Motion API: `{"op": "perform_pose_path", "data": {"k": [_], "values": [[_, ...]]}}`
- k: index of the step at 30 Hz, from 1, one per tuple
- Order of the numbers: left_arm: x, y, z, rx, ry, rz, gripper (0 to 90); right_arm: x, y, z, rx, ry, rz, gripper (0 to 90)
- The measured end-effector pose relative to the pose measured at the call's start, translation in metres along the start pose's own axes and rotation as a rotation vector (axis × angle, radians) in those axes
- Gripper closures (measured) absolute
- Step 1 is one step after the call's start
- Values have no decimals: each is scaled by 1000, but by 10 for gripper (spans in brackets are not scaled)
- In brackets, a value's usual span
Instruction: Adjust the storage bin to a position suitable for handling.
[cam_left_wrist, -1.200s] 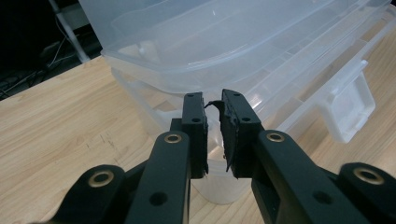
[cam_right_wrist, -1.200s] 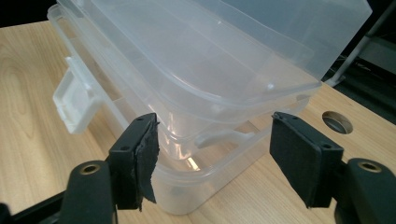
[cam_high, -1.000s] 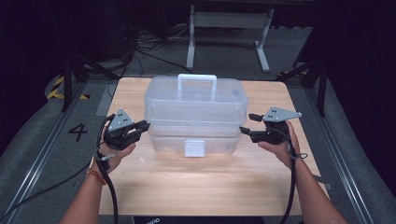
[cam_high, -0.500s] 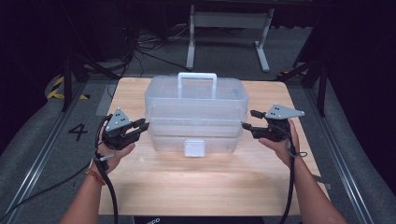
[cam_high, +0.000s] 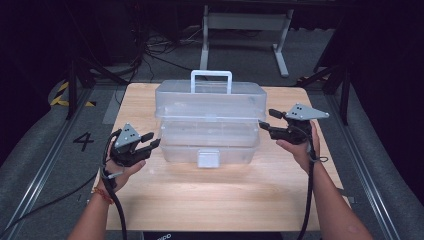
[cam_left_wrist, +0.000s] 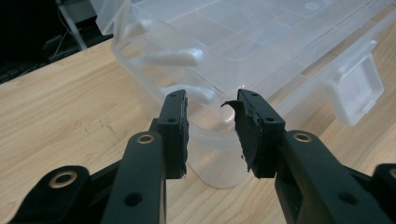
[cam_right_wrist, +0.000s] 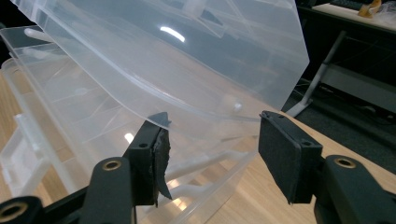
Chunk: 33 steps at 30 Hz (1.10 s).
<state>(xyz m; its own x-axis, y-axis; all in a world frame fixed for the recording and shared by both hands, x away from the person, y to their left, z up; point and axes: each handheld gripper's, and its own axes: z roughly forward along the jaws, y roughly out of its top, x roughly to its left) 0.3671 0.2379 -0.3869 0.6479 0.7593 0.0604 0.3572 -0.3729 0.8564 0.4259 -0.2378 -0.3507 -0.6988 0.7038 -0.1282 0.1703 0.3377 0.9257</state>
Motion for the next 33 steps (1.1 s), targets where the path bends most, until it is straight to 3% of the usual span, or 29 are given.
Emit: {"op": "perform_pose_path", "data": {"k": [8,13,15,21,24,26,28,33], "values": [[1,-5,1,-6,-10,-3,605,-3,9,8,-11,-16,7,484],[-1,-8,3,15,-30,8,579,-4,13,11,-8,-23,-2,513],[-4,-10,5,21,-30,6,562,-3,16,14,7,-32,-20,532],[-3,-14,6,22,-32,3,548,-4,18,19,-2,-60,-11,535],[-4,-17,5,47,-34,5,540,-5,19,21,2,-72,-5,539],[-5,-19,5,53,-35,9,534,-7,19,22,-10,-55,10,540],[-6,-25,5,87,-29,22,530,-9,19,22,-20,-47,28,540],[-10,-44,6,174,-26,56,519,-9,23,23,-20,-69,19,557]]}}
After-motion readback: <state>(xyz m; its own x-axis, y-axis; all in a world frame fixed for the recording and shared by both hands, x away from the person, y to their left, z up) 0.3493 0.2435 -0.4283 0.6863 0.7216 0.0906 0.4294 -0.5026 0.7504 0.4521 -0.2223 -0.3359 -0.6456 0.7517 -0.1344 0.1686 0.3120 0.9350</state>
